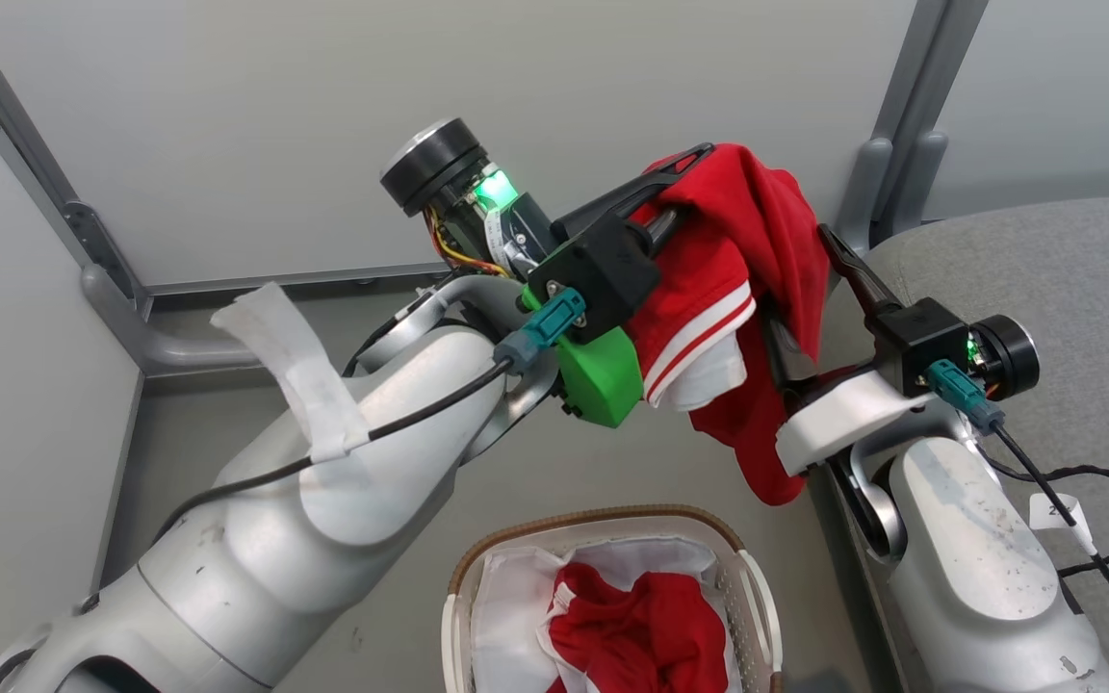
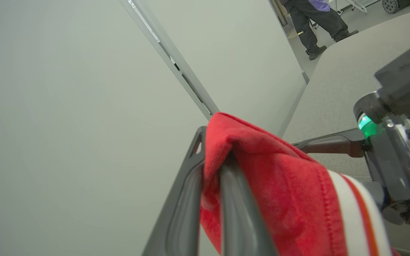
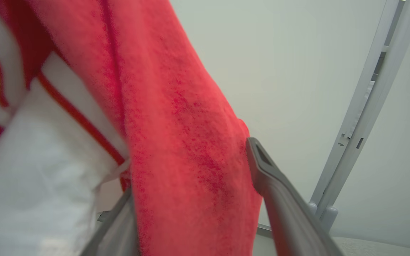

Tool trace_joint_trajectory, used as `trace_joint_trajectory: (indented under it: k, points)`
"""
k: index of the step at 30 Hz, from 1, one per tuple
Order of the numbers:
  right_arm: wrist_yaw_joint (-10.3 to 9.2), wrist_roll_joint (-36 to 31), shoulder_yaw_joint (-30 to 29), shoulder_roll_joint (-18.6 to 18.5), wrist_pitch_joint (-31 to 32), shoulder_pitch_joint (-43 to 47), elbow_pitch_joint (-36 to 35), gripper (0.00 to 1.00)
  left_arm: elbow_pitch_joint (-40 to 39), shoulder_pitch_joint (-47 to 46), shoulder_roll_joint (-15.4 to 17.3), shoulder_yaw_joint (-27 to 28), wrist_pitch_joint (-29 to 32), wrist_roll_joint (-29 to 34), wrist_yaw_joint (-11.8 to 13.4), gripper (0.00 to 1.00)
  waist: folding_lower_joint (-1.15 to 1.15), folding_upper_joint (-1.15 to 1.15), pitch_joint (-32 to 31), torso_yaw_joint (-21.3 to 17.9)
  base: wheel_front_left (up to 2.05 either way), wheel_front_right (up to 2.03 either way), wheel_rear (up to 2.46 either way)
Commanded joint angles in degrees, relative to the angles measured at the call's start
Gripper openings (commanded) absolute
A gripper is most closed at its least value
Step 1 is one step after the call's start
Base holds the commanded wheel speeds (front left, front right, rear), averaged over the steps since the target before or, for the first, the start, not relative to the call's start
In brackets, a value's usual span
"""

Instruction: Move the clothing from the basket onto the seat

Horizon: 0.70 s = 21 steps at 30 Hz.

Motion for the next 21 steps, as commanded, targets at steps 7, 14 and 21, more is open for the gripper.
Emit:
trace_joint_trajectory:
  k: [7, 14, 21]
  points:
    - [-0.04, 0.2, 1.2, -0.2, -0.3, -1.9, 1.1, 0.0, 0.0, 5.2, 3.2, 0.7, -1.7, -1.8, 1.6, 0.0, 0.0, 0.59, -0.1, -0.7, 0.0, 0.0, 0.0]
    - [-0.06, 1.3, 1.5, -0.2, -0.3, -1.6, 1.4, 0.0, 1.2, 11.5, 4.5, 1.8, -6.2, -3.4, 4.1, 0.4, 0.0, 0.59, 0.2, -1.4, 0.0, 0.0, 0.0]
    - [-0.06, 0.8, 1.3, -0.2, -0.3, -2.2, 1.3, 0.0, 0.6, 18.8, 4.5, 4.7, -8.0, -4.7, 6.2, 1.0, 0.0, 0.59, 0.9, -1.5, 0.0, 0.0, 0.0]
